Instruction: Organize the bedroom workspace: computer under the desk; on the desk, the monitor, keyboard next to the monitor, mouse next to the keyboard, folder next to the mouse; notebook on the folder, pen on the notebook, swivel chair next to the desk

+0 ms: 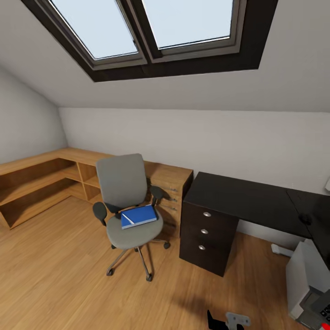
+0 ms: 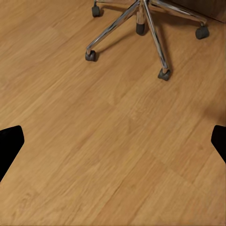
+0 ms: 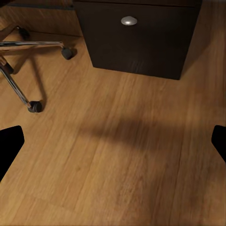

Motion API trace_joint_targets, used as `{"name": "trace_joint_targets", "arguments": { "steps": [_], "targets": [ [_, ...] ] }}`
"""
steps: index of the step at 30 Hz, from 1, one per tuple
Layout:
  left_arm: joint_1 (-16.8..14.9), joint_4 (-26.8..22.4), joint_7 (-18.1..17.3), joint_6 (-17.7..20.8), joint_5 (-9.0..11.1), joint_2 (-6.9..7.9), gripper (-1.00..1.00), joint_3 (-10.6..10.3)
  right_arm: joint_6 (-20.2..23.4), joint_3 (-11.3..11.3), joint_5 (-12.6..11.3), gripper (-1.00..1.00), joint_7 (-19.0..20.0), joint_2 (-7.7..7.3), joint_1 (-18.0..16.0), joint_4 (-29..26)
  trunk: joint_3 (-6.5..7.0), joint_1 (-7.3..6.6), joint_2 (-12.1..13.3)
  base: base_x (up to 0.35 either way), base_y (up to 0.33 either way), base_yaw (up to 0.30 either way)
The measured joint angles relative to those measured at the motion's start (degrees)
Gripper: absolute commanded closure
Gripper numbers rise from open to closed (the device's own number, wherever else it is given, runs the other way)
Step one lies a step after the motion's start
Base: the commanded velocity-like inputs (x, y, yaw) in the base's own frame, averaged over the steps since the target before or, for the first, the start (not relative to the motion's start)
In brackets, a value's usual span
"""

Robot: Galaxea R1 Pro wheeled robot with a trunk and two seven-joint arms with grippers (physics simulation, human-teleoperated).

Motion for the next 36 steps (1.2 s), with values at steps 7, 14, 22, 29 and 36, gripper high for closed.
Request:
{"name": "trace_joint_targets", "arguments": {
  "steps": [7,14,22,29,36],
  "targets": [
    [0.0,-0.01,-0.21,0.19,0.11,0.0,-1.0,0.01,-0.07,-0.01,0.02,-1.0,0.04,0.09,0.01,-0.05,1.25,-1.54,2.81,0.0,0.0,-0.001],
    [0.0,-3.88,-0.25,1.56,0.14,-0.12,-1.0,-0.03,-3.32,0.31,0.14,-1.0,0.08,0.18,-0.01,-0.41,2.51,-3.08,5.62,0.0,0.0,0.0],
    [-0.01,-17.97,-0.19,19.02,0.51,-0.15,-1.0,-0.11,2.31,0.09,-0.09,-1.0,-0.75,0.13,-0.31,-10.2,3.95,-4.84,8.83,0.0,0.0,0.0],
    [-1.31,-30.97,-0.27,33.63,0.55,-0.93,-1.0,-0.07,33.84,-0.64,0.17,-1.0,-5.33,-0.09,-0.4,-38.87,5.22,-6.37,11.64,0.0,0.0,0.0],
    [-8.45,-36.92,-0.39,46.69,3.59,-2.34,-1.0,0.03,66.16,-0.74,-0.03,-1.0,-10.14,0.24,-0.38,-69.34,6.49,-7.91,14.45,0.0,0.0,0.0]
  ]
}}
